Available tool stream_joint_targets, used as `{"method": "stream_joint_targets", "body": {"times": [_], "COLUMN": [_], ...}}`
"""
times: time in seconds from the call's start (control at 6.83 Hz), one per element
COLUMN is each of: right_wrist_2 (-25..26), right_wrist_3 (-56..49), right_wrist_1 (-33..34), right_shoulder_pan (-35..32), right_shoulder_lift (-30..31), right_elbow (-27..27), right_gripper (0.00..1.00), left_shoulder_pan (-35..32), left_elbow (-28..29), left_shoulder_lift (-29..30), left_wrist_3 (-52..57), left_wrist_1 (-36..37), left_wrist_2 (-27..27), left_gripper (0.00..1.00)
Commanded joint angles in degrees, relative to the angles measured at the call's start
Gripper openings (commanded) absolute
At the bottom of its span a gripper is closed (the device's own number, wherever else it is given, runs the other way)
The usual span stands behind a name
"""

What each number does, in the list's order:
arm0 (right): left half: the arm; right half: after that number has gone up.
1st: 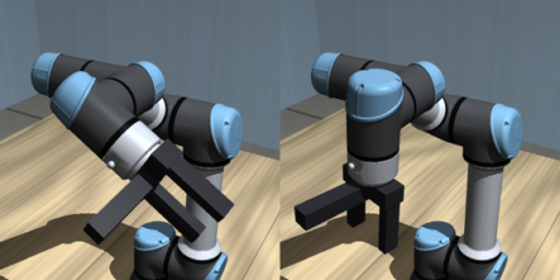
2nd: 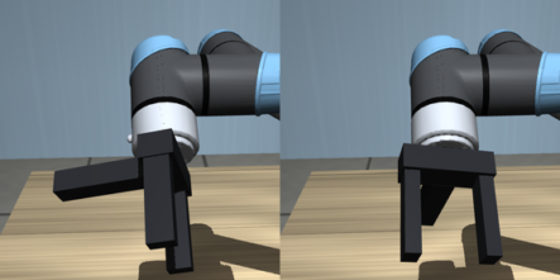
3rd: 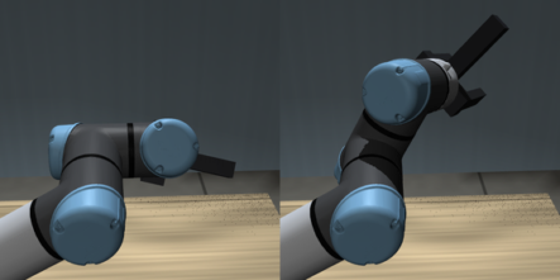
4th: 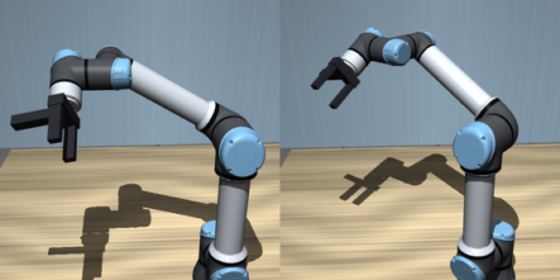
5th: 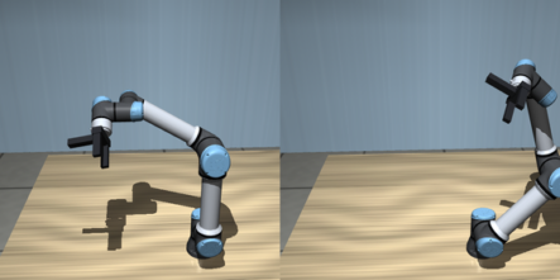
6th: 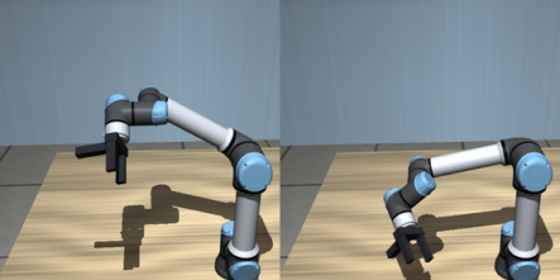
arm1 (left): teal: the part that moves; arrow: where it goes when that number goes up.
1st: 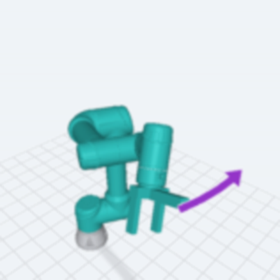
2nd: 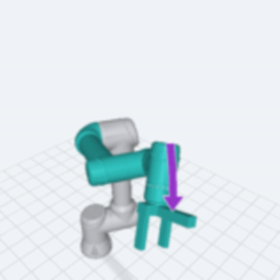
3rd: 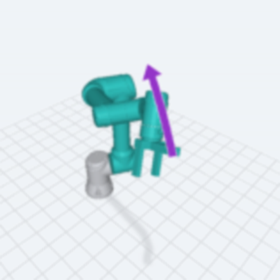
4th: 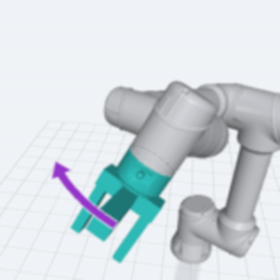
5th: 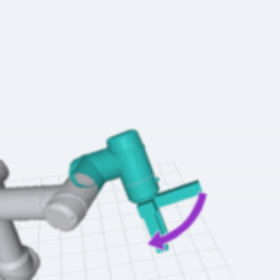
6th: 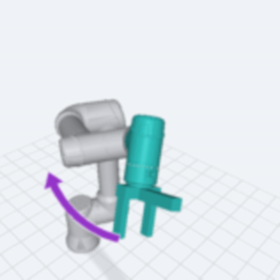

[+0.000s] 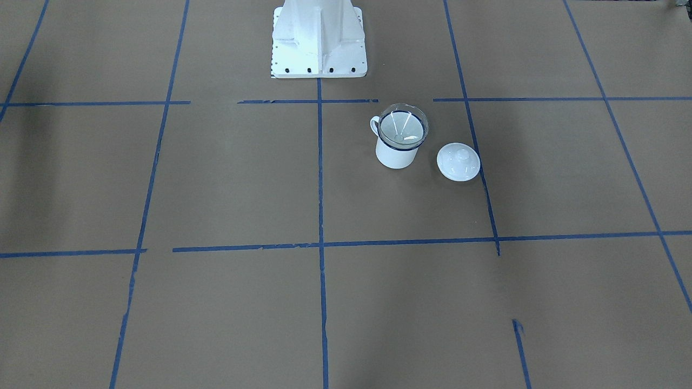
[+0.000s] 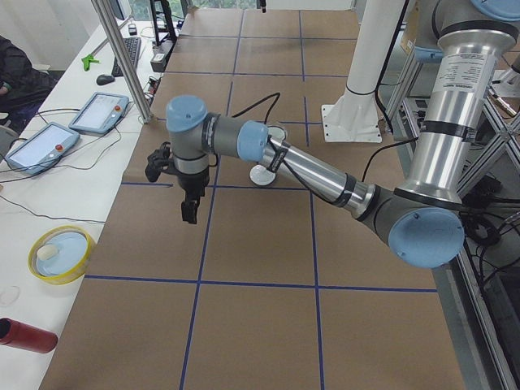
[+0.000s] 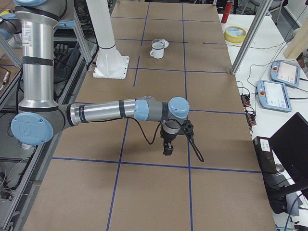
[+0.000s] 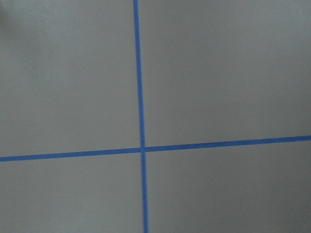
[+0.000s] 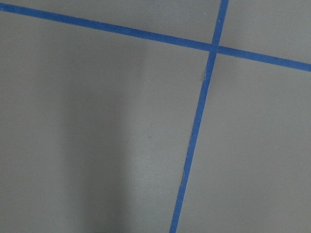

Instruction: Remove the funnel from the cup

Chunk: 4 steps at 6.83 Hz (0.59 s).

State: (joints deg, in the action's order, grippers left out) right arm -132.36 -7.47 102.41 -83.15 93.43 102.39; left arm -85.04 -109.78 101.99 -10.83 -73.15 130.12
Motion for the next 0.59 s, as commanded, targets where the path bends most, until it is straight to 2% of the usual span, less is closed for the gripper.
{"method": "stream_joint_targets", "body": {"times": [0.0, 0.15, 0.29, 0.44], "right_wrist_2": [0.0, 0.0, 0.0, 0.0], "right_wrist_3": [0.0, 0.0, 0.0, 0.0], "right_wrist_1": [-0.02, -0.02, -0.02, -0.02], "right_shoulder_pan": [0.0, 0.0, 0.0, 0.0], "right_shoulder_lift": [-0.09, -0.09, 0.0, 0.0], "right_elbow": [0.0, 0.0, 0.0, 0.0], "right_gripper": [1.0, 1.0, 1.0, 1.0], "left_shoulder_pan": [13.51, 19.76, 28.7, 35.84], "left_elbow": [-13.39, -17.18, -19.57, -19.42], "left_shoulder_lift": [1.71, 3.37, 4.87, 7.58], "left_wrist_3": [-21.84, -30.74, -39.62, -47.62], "left_wrist_1": [0.73, 0.73, 0.73, 0.81], "left_wrist_2": [-0.48, -2.75, -7.73, -11.69], "left_gripper": [1.0, 1.0, 1.0, 1.0]}}
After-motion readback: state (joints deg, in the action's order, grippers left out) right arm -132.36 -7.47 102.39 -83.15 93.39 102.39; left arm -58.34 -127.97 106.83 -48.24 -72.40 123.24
